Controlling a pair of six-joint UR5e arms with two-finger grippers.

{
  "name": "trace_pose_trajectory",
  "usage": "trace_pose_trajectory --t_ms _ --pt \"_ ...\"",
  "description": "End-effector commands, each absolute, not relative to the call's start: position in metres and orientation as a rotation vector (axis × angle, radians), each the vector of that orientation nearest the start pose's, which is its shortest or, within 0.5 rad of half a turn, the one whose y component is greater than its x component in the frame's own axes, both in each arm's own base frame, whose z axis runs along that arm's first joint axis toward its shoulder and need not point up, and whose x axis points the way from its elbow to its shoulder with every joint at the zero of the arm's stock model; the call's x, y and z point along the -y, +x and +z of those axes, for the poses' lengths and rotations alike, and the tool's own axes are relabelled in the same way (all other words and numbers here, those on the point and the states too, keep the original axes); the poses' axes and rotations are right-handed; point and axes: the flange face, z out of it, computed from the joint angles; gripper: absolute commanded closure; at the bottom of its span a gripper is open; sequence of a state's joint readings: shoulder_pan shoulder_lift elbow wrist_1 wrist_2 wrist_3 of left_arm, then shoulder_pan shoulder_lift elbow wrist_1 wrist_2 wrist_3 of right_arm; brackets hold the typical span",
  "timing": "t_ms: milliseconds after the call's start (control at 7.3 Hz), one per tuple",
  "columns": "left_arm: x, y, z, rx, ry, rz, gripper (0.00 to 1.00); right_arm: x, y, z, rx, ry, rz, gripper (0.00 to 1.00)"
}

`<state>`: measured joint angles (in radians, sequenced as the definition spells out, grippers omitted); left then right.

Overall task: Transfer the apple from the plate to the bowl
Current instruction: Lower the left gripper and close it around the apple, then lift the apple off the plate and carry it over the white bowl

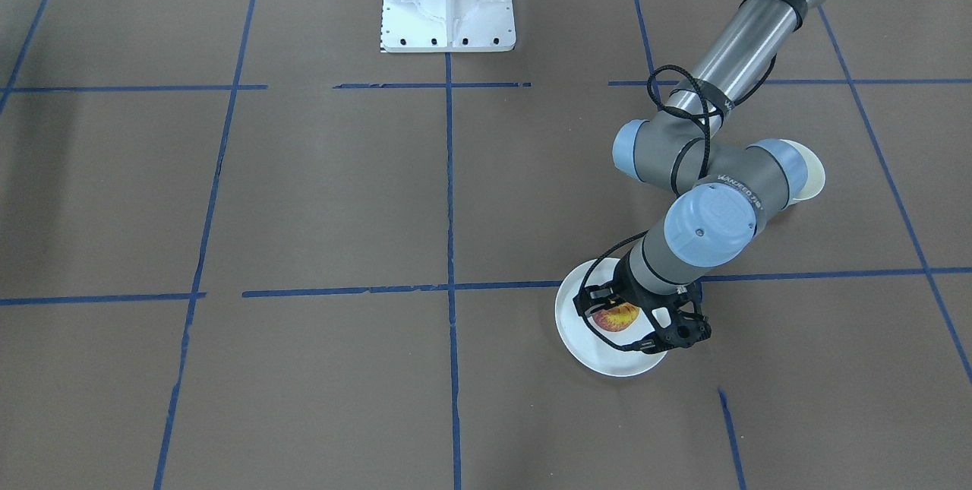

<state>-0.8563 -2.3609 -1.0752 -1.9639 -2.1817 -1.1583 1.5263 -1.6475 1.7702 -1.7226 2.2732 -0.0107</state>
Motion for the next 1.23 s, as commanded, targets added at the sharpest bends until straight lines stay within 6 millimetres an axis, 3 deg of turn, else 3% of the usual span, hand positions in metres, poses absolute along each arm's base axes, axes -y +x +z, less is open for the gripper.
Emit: trace_pose_trajectory --t_ms 0,137,274,548,685,822,959,1096 --pt "0.66 0.469 0.348 -0.887 -0.07 -0.193 1.0 0.457 0.049 0.617 0.7 -0.04 -0.043 0.0" --pt "0.68 0.429 0.335 -0.908 -0.042 -0.234 1.0 0.457 0.049 0.617 0.7 -0.038 -0.043 0.0" --pt "0.678 0.387 0.332 -0.946 -0.027 -0.241 1.0 0.457 0.049 0.617 0.7 -0.04 -0.043 0.0" --pt "0.577 0.296 0.369 -0.998 0.091 -0.121 1.0 0.457 0.049 0.617 0.7 -0.039 -0.044 0.0" --pt "0.526 0.262 0.405 -0.977 0.107 -0.063 1.0 0.457 0.049 0.617 0.7 -0.039 -0.044 0.0" --pt "0.48 0.229 0.455 -0.923 0.103 -0.02 1.0 0.457 0.049 0.617 0.7 -0.04 -0.043 0.0" --pt "0.451 0.213 0.491 -0.89 0.08 -0.028 1.0 0.457 0.049 0.618 0.7 -0.041 -0.042 0.0" --pt "0.438 0.204 0.515 -0.845 0.091 -0.051 1.0 0.457 0.049 0.617 0.7 -0.04 -0.043 0.0"
